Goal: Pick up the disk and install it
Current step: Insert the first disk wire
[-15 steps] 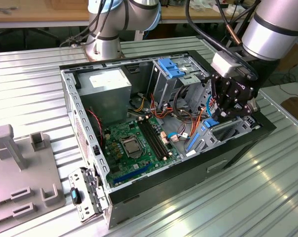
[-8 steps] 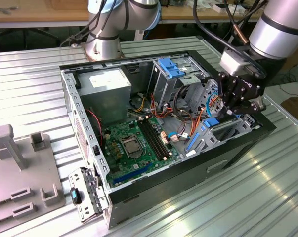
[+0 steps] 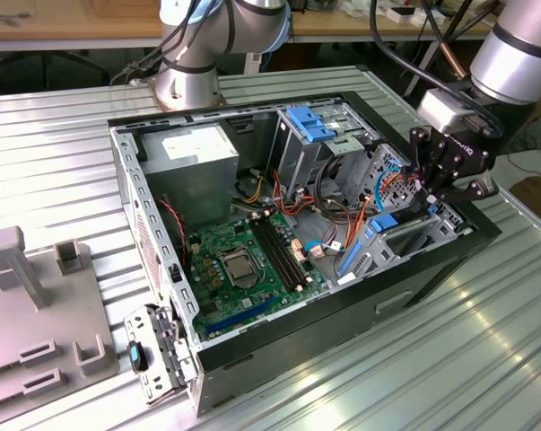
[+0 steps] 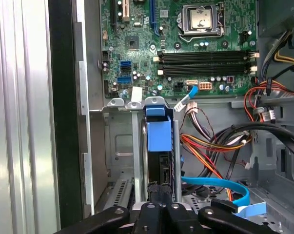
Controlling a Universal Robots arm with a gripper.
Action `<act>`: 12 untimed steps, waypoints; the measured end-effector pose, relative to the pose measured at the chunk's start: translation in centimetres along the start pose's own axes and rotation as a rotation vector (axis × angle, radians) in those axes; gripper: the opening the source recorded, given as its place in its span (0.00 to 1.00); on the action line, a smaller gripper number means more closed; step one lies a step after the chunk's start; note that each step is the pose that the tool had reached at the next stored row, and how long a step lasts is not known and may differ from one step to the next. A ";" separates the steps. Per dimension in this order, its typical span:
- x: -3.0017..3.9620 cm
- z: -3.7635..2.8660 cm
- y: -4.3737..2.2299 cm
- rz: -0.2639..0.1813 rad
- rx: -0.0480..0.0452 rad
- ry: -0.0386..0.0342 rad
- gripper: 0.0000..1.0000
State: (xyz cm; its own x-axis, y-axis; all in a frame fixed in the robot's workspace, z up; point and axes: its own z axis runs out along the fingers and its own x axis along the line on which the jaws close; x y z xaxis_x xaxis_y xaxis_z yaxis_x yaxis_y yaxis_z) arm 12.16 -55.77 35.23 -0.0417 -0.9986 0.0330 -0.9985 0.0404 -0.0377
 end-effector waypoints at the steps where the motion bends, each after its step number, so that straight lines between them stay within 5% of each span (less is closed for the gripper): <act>1: 0.00 0.00 0.00 0.000 0.0000 0.0001 0.11; 7: 0.05 -1.47 -0.08 0.001 0.0001 0.0022 0.11; 12: 0.05 -1.99 -0.10 0.002 0.0001 0.0047 0.11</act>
State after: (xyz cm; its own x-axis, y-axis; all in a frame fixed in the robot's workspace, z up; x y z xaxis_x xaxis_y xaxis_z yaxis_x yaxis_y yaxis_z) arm 12.18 -55.76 37.22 -0.0435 -0.9983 0.0376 -0.9984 0.0421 -0.0379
